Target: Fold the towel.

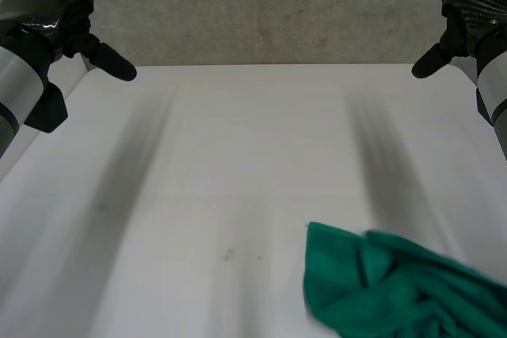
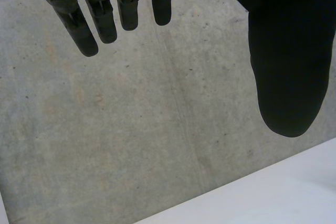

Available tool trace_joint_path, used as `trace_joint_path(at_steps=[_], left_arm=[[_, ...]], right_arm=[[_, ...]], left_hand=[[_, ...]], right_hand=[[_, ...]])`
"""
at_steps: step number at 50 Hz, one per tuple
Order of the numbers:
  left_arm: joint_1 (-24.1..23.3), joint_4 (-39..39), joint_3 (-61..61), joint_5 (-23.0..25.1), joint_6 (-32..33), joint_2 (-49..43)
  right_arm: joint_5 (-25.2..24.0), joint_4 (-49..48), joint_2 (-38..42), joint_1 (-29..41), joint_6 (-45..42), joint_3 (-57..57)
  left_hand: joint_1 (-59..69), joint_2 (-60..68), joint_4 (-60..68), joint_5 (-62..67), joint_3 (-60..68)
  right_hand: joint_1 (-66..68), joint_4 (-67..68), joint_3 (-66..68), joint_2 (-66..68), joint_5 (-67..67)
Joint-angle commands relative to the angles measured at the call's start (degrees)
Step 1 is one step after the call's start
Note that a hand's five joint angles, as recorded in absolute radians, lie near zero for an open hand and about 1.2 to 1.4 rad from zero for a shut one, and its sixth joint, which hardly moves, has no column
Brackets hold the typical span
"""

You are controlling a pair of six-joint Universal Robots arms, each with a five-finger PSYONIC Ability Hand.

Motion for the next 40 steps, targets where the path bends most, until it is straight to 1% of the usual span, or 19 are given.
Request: trace_joint_path(at_steps=[1,2,6,7,12,13,14,15,19,20,22,25,27,28,31,35,37,39,40], left_arm=[[-0.7,-0.1,-0.2,0.0,0.0,-0.5],[-0.9,-0.1,-0.3,0.0,0.0,-0.7],[-3.0,-0.2,-1.1,0.5,0.2,-1.4],[-4.5,-0.1,-1.7,1.0,0.3,-2.1],[-10.5,-0.2,-2.8,1.1,0.7,-5.0],[-11.4,-0.3,-3.0,1.1,1.1,-5.5],[-12.0,-0.3,-3.2,1.1,1.4,-6.0],[-13.2,-0.4,-3.8,1.1,2.2,-7.1],[-15.2,-0.4,-5.1,0.5,3.5,-9.7],[-15.8,-0.5,-5.3,0.4,3.5,-10.4],[-20.1,-0.6,-5.5,0.1,3.0,-13.2],[-21.8,-0.8,-5.5,-0.1,2.8,-15.1],[-24.1,-1.4,-5.3,-0.2,1.8,-19.2],[-24.5,-1.6,-5.1,-0.2,1.3,-20.1],[-25.9,-2.2,-4.2,-0.2,-1.0,-23.7],[-28.4,-2.9,-1.8,-0.1,-3.0,-27.3],[-30.8,-4.5,0.9,0.0,-4.1,-30.7],[-31.4,-5.4,2.1,0.2,-4.5,-32.1],[-31.8,-5.8,2.6,0.2,-4.8,-32.8]], right_arm=[[-4.4,0.3,-0.4,0.0,-1.7,-0.3],[-6.4,0.7,-0.4,0.0,-3.1,-0.5],[-11.4,2.0,-1.2,-0.4,-8.0,-0.9],[-12.9,3.4,-1.6,-0.8,-9.9,-1.0],[-14.7,11.7,-2.1,-0.9,-13.2,-2.8],[-14.7,11.7,-2.1,-0.9,-13.2,-2.8],[-15.1,16.2,-1.8,-1.1,-13.3,-3.4],[-15.3,17.8,-1.6,-1.1,-13.4,-3.5],[-16.0,22.8,-1.5,-1.3,-13.7,-3.5],[-16.5,26.2,-1.0,-1.8,-14.2,-3.1],[-17.9,33.4,1.7,-3.2,-18.7,-2.1],[-19.4,37.9,3.5,-4.7,-24.7,-0.2],[-19.7,39.9,4.1,-5.5,-29.2,1.5],[-19.7,39.9,4.1,-5.5,-29.2,1.5],[-19.7,40.9,4.7,-7.1,-38.5,5.5],[-19.7,39.1,5.0,-7.4,-39.6,6.8],[-19.6,37.3,5.4,-7.0,-39.7,7.7],[-19.6,36.7,5.7,-6.9,-39.8,8.1],[-19.6,35.6,6.4,-6.9,-39.8,8.8]], left_hand=[[-1.6,-2.2,-1.7,-2.0,-2.8],[-1.6,-2.2,-1.7,-2.0,-2.8],[-1.1,-1.7,-1.2,-1.5,-2.3],[-0.8,-1.4,-0.9,-1.1,-2.0],[-0.8,-1.4,-0.9,-1.1,-2.0],[-0.6,-1.2,-0.7,-1.0,-1.8],[-0.6,-1.2,-0.7,-1.0,-1.8],[-0.6,-1.2,-0.7,-1.0,-1.8],[-0.1,-0.7,-0.2,-0.5,-1.3],[0.0,-0.5,-0.1,-0.3,-1.2],[0.7,0.1,0.6,0.4,-0.5],[1.1,0.5,1.0,0.7,-0.1],[1.4,0.8,1.3,1.0,0.2],[1.6,1.0,1.5,1.2,0.4],[2.6,2.0,2.5,2.2,1.4],[3.1,2.5,3.0,2.7,1.9],[3.9,3.3,3.8,3.6,2.7],[4.1,3.5,4.0,3.7,2.9],[4.1,3.5,4.0,3.7,2.9]], right_hand=[[-0.7,-2.9,-1.9,-2.4,-3.0],[-0.7,-2.9,-1.9,-2.4,-3.0],[-0.7,-2.9,-1.9,-2.4,-3.0],[-0.7,-2.9,-1.9,-2.4,-3.0],[-0.7,-2.9,-1.9,-2.4,-3.0],[-0.7,-2.9,-1.9,-2.4,-3.0],[-0.7,-2.9,-1.9,-2.4,-3.0],[-0.7,-2.9,-1.9,-2.4,-3.0],[-0.7,-2.9,-1.9,-2.4,-3.0],[-0.7,-2.9,-1.9,-2.4,-3.0],[-0.7,-2.9,-1.9,-2.4,-3.0],[-0.7,-2.9,-1.9,-2.4,-3.0],[-0.7,-2.9,-1.9,-2.4,-3.0],[-0.7,-2.9,-1.9,-2.4,-3.0],[-0.7,-2.9,-1.9,-2.4,-3.0],[-0.7,-2.9,-1.9,-2.4,-3.0],[3.5,1.3,2.4,1.9,1.3],[5.1,2.9,3.9,3.4,2.8],[10.1,7.9,8.9,8.4,7.8]])
